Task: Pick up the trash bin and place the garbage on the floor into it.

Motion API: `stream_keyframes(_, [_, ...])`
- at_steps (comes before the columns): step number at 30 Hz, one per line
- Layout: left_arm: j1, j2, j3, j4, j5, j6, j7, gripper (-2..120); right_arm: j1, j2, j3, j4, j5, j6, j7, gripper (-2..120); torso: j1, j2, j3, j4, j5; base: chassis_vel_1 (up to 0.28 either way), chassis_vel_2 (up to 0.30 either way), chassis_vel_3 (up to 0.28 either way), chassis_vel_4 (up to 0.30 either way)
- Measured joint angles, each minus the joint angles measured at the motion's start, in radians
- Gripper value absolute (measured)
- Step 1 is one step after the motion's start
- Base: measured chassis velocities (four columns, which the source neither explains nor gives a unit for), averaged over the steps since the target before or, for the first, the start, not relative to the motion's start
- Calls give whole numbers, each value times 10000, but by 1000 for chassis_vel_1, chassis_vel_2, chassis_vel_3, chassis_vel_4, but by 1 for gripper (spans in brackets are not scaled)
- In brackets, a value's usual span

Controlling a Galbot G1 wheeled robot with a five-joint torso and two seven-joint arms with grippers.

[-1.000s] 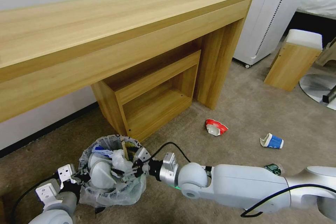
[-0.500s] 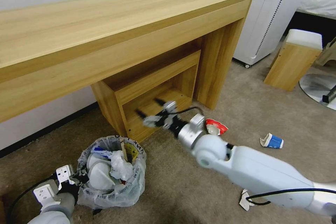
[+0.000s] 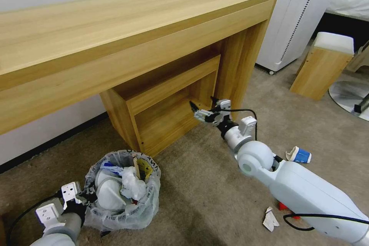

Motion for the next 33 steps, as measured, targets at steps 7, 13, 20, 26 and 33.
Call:
stream_keyframes(7, [69, 91, -9, -37, 48, -46, 49, 1, -1423, 178, 2251, 58, -433, -56, -92, 100, 0, 0, 0, -2, 0, 0, 0, 0, 0])
stream_keyframes(13, [90, 159, -9, -36, 110, -108, 72, 1, -2231, 223, 3119, 49, -1002, -102, -7, 100, 0, 0, 0, -3, 0, 0, 0, 0, 0])
stream_keyframes(20, [63, 227, 27, 38, 275, -202, 122, 1, -2999, 274, 3905, -66, -1708, -245, 398, 100, 0, 0, -1, -1, -1, 0, 0, 0, 0])
stream_keyframes(26, [11, 241, 74, 180, 322, -213, 136, 1, -3375, 369, 4223, -258, -2060, -237, 537, 100, 0, 0, 0, -1, -1, 0, 0, 0, 0])
stream_keyframes(33, [-12, 292, 70, 235, 311, -218, 138, 1, -3340, 432, 4173, -346, -2089, -203, 537, 100, 0, 0, 0, -1, -1, -50, -54, -50, -58])
